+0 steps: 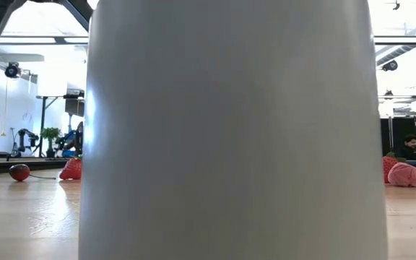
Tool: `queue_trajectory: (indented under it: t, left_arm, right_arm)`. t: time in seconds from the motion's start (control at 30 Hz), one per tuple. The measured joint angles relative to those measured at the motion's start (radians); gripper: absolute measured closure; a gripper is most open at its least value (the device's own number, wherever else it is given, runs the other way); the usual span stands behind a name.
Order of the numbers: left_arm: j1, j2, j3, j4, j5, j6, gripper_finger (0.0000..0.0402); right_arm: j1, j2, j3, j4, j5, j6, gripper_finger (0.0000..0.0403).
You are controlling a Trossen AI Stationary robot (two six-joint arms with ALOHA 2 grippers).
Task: Pick and placing Produce into tupperware
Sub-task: Put the peach into the transparent bin
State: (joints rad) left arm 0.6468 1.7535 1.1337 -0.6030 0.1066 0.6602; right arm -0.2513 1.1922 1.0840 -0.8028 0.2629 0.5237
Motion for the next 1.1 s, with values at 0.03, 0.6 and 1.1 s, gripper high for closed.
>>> queue_trajectory:
  t: [0.03, 0.6, 1.1]
  left_arm:
    - [-0.011, -0.023, 0.008, -0.002, 0.022, -0.001, 0.0355]
    - [-0.315, -0.165, 0.069, 0.037, 0.500, -0.029, 0.0339]
    - [-0.438, -0.019, 0.136, 0.231, 0.313, -0.132, 0.0255]
  right_arm:
    - [0.000, 0.000, 0.000, -0.001, 0.000, 0.000, 0.0104]
    - [0.000, 0.000, -0.002, -0.013, -0.012, -0.009, 0.0108]
    - [0.005, 0.000, -0.002, -0.022, -0.110, 0.000, 0.0101]
